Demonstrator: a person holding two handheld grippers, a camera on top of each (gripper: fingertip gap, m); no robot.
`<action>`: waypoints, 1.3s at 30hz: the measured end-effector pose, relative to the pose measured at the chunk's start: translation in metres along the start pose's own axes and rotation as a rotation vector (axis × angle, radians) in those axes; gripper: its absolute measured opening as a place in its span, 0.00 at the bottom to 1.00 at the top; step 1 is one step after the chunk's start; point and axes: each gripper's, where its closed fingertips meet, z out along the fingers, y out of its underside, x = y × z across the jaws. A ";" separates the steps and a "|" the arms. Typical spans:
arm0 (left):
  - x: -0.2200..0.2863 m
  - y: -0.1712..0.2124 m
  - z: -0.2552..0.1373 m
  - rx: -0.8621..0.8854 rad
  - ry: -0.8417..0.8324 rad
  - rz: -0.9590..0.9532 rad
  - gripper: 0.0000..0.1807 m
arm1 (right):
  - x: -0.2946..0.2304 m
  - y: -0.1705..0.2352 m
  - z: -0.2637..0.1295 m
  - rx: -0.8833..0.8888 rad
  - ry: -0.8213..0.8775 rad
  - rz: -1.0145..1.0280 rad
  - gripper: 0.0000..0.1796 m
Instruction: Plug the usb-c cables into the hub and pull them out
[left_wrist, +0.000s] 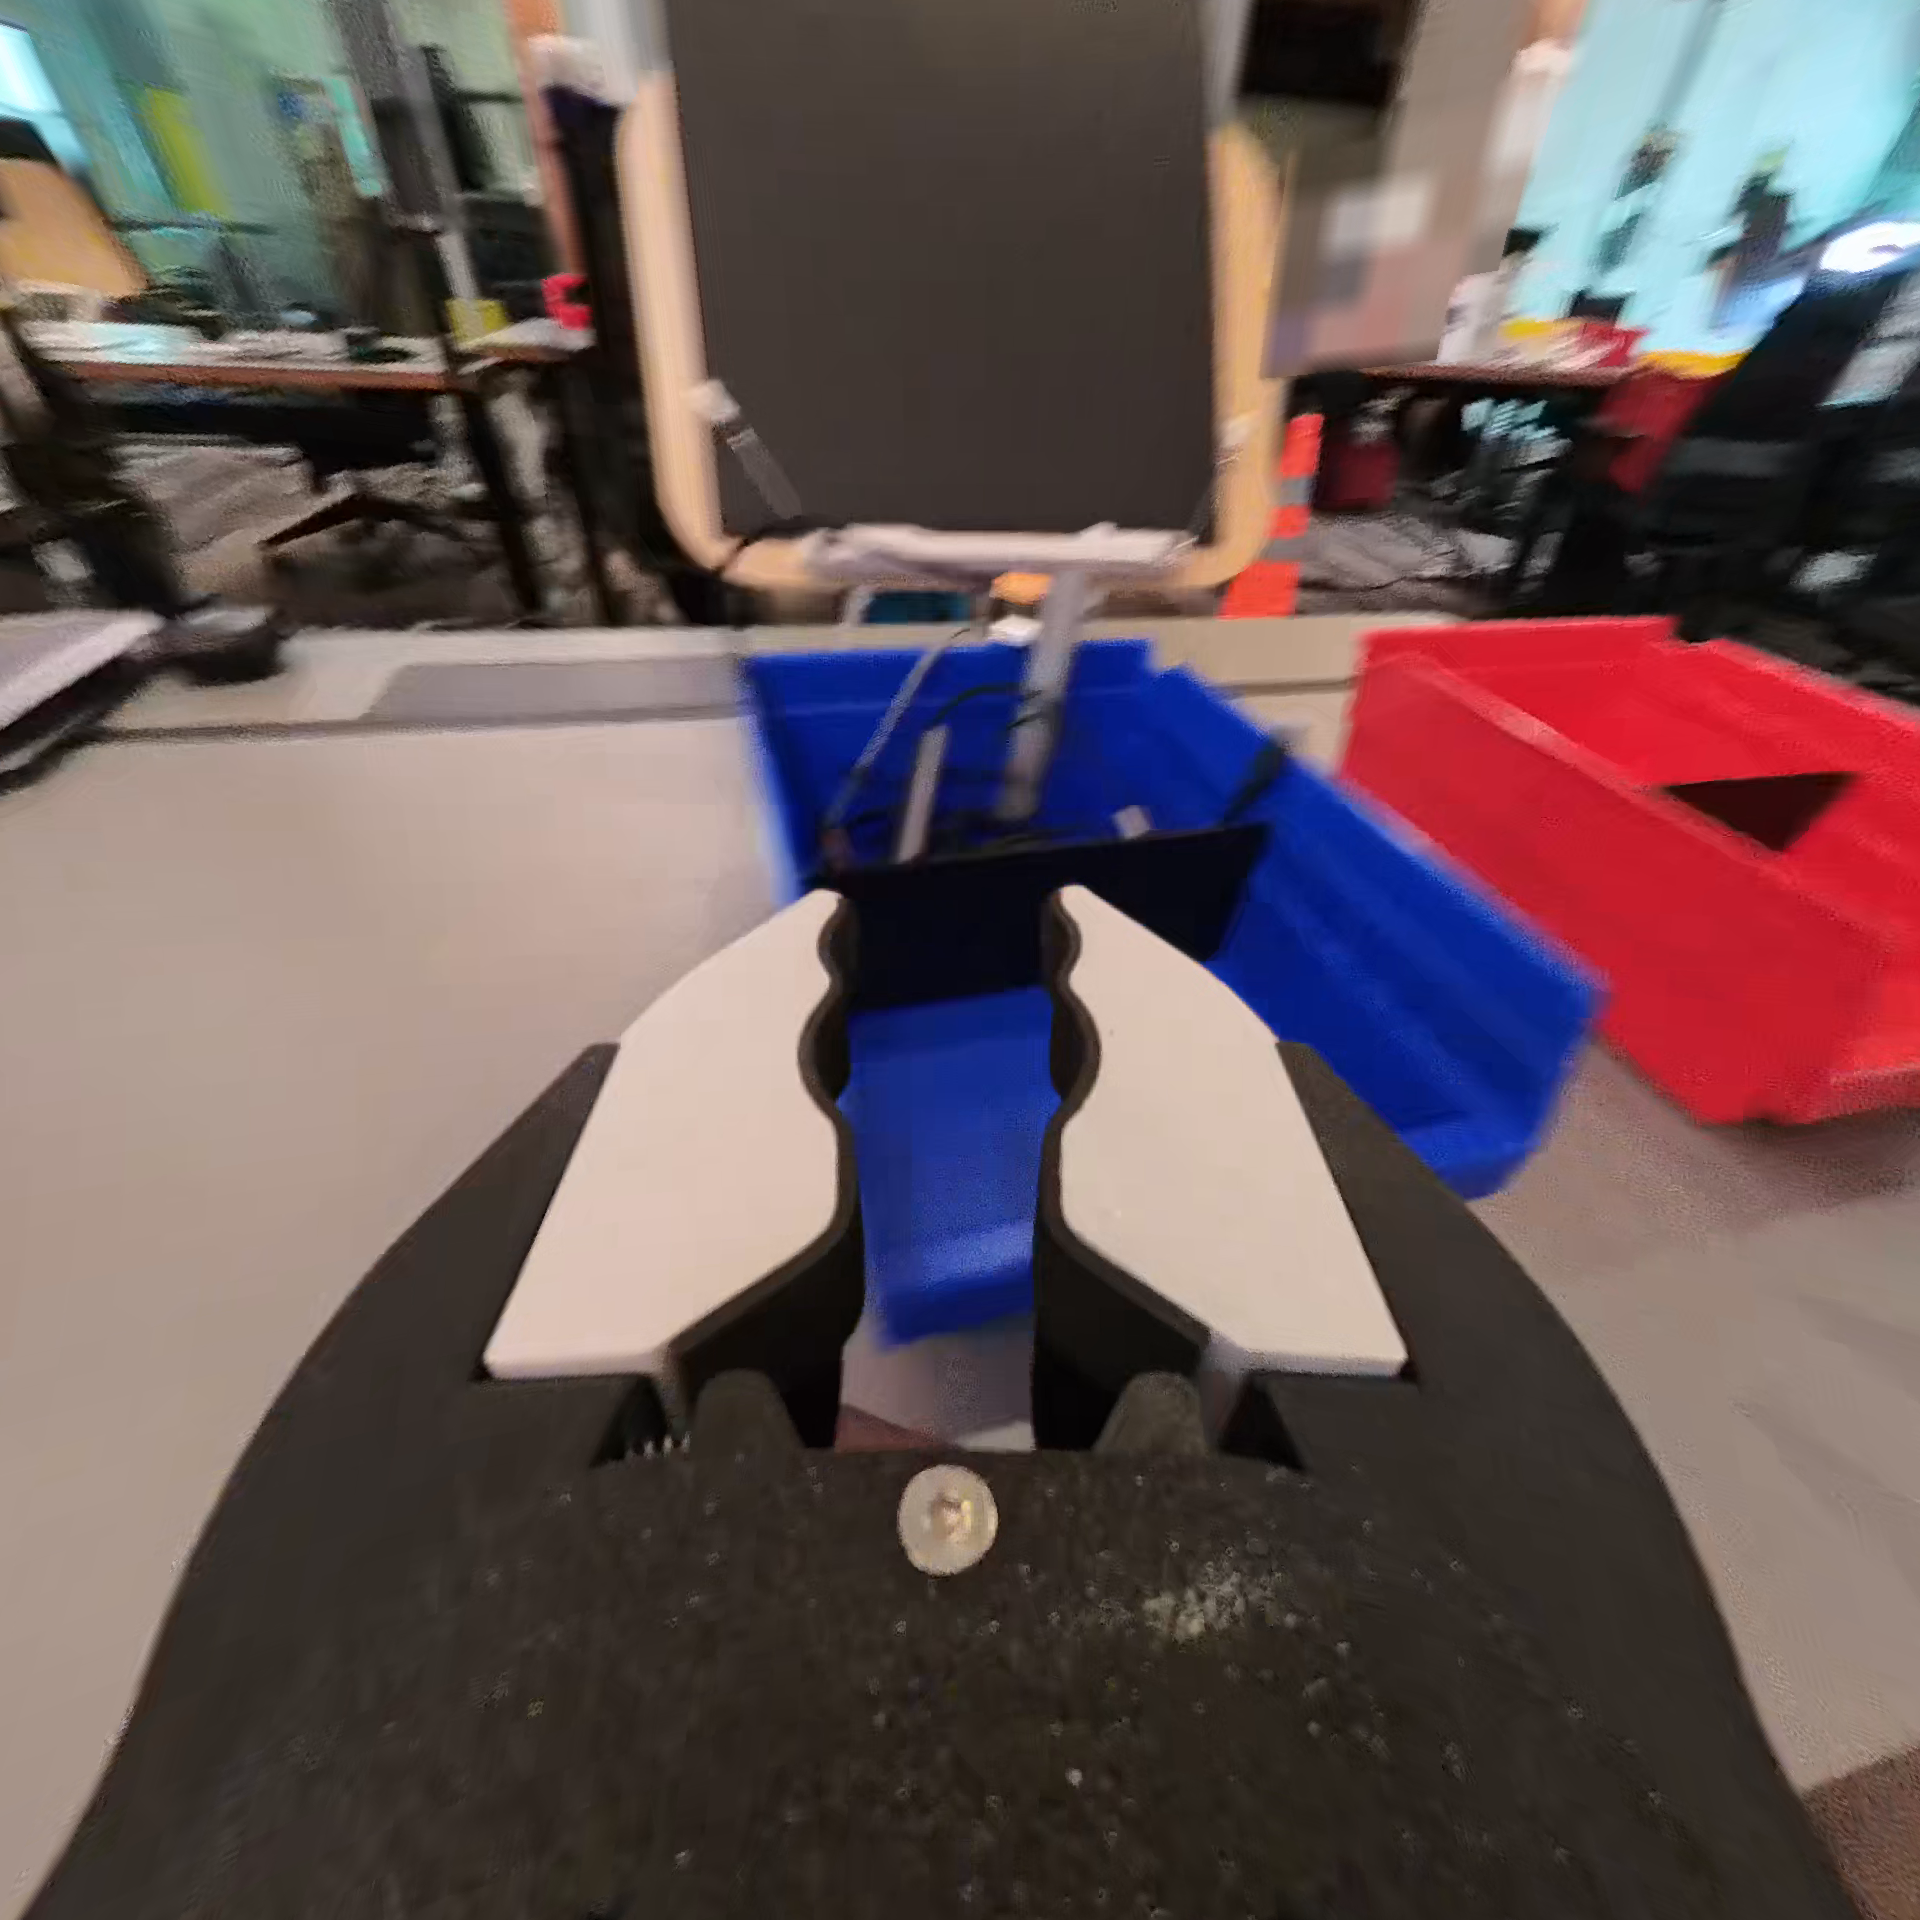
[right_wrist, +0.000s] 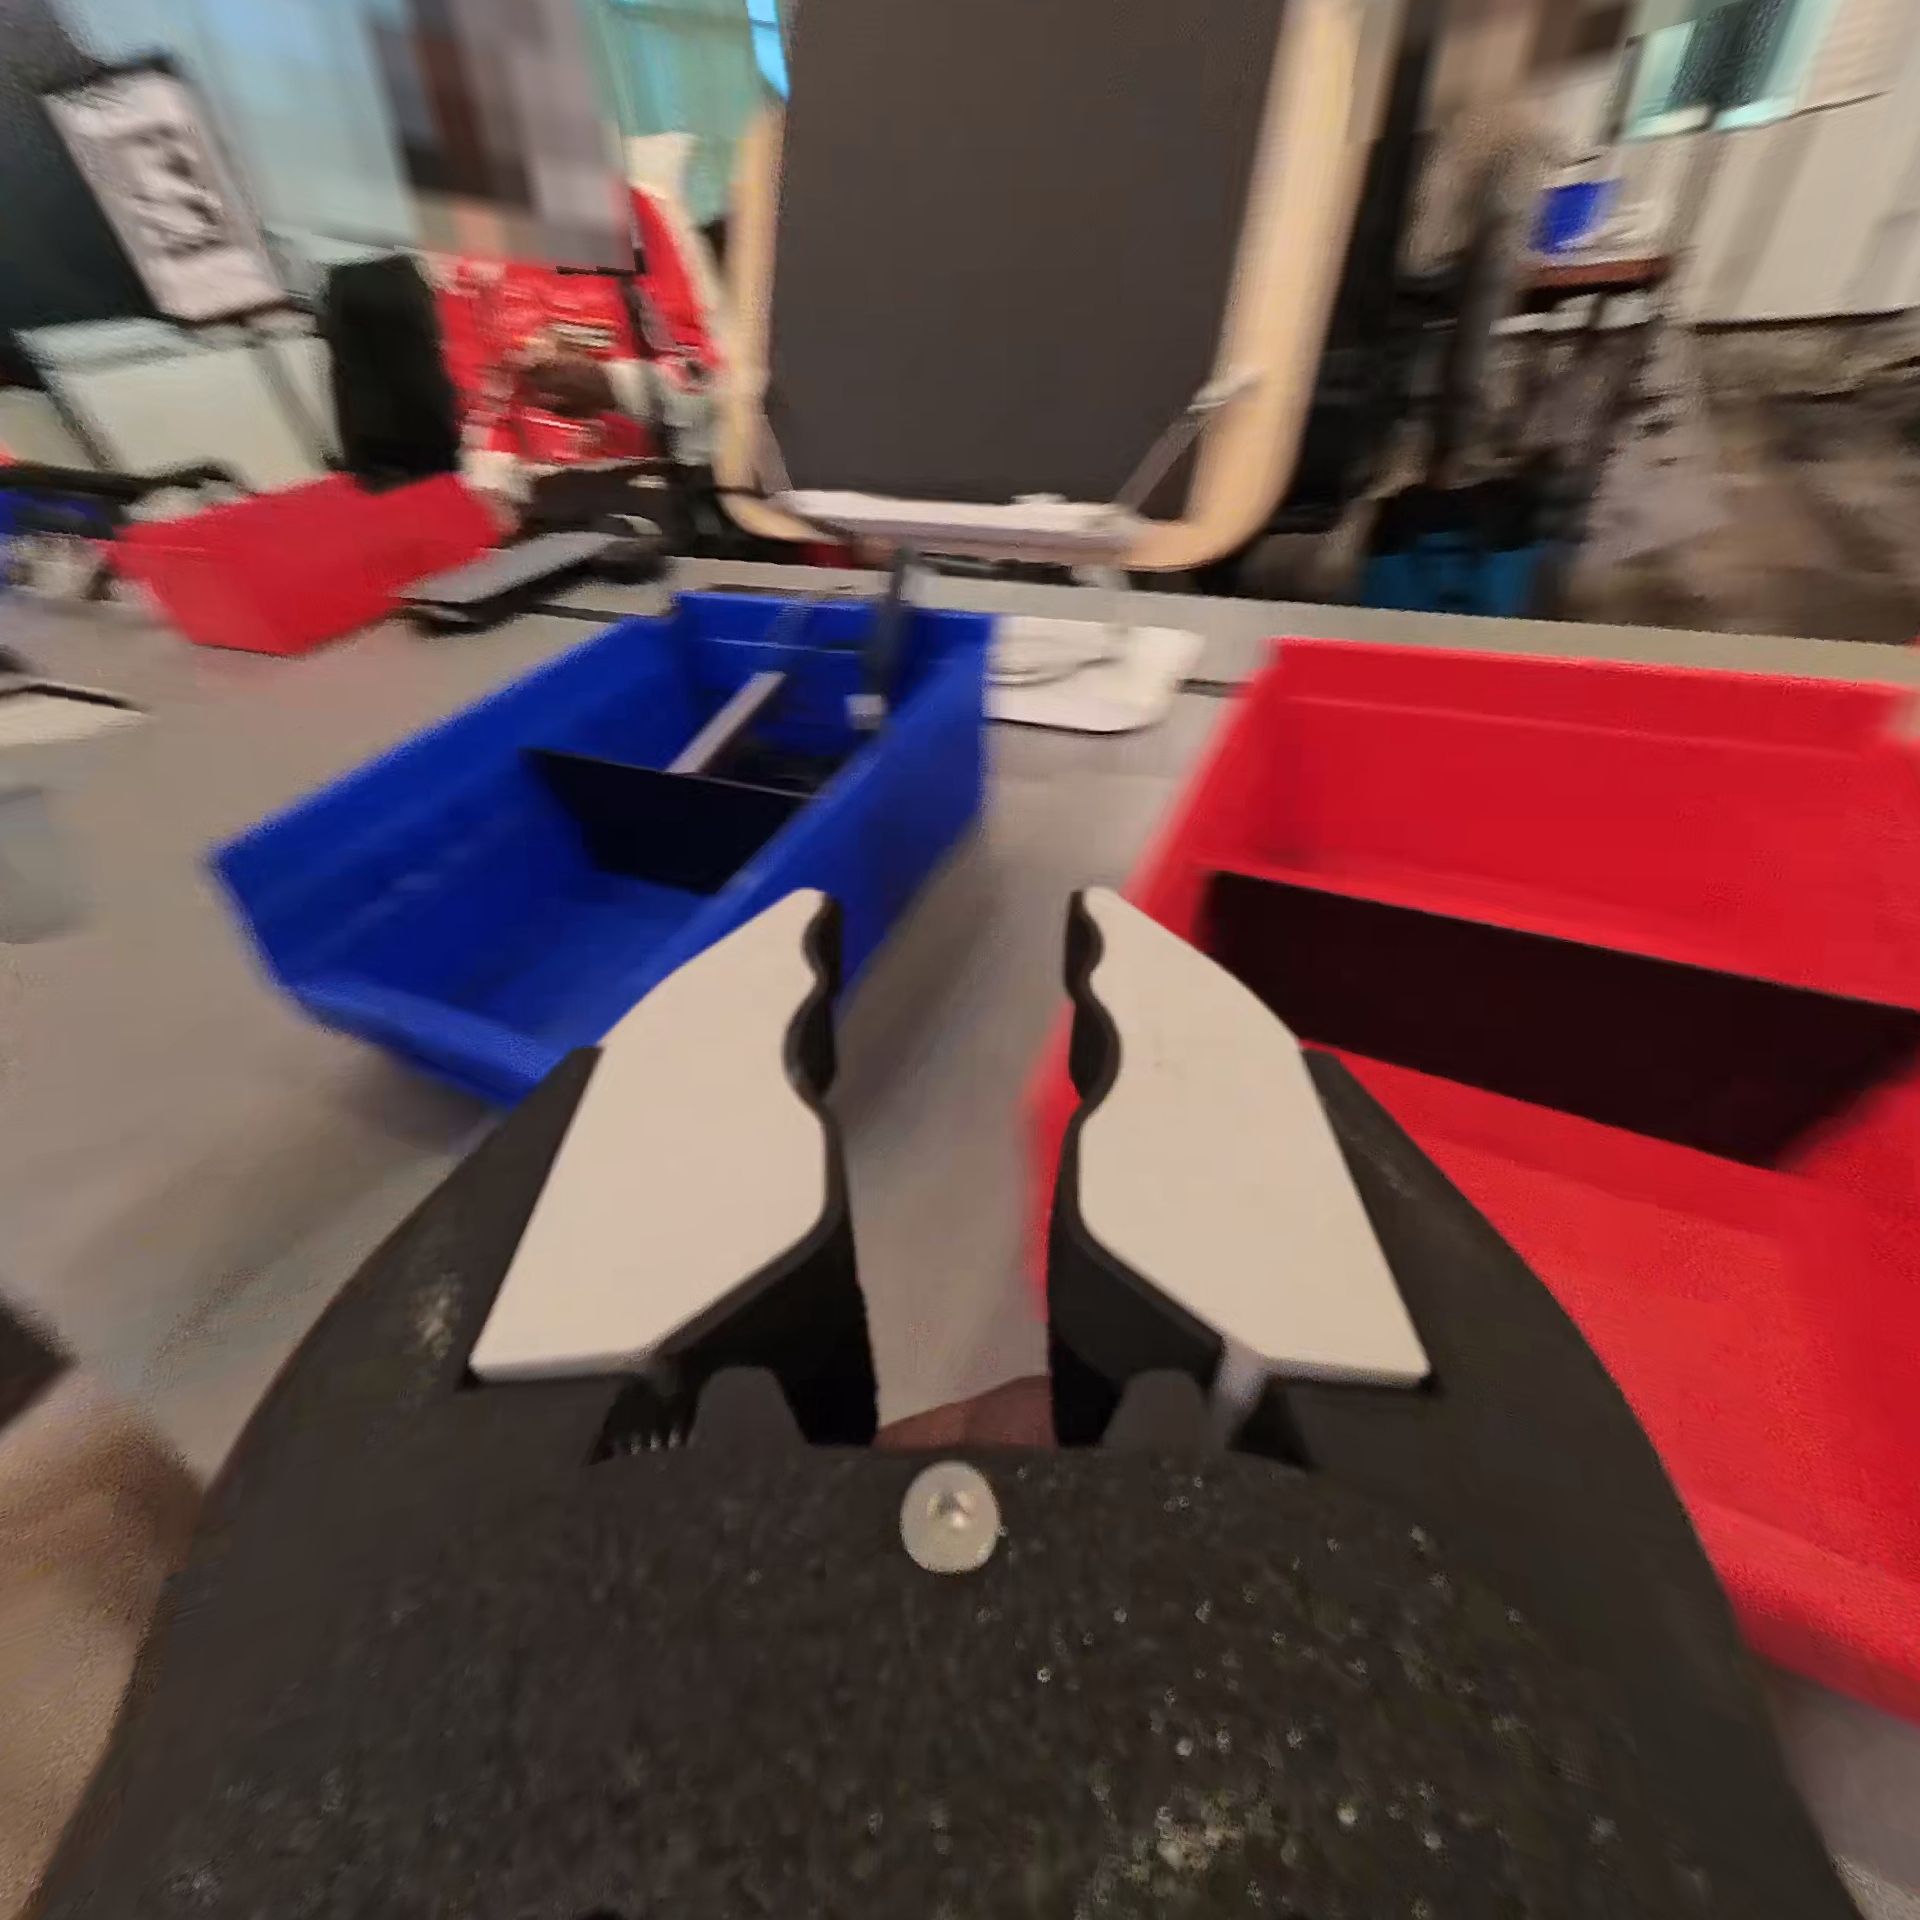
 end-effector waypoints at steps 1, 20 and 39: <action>-0.020 0.013 -0.004 -0.021 -0.036 0.002 0.21 | -0.027 0.010 0.015 -0.015 -0.052 0.018 0.28; -0.081 0.086 0.038 -0.408 -0.010 0.066 0.01 | -0.112 0.082 0.115 -0.318 0.409 0.029 0.02; -0.278 0.086 -0.006 -0.426 -0.206 -0.046 0.01 | -0.279 0.089 0.229 -0.270 0.164 -0.068 0.05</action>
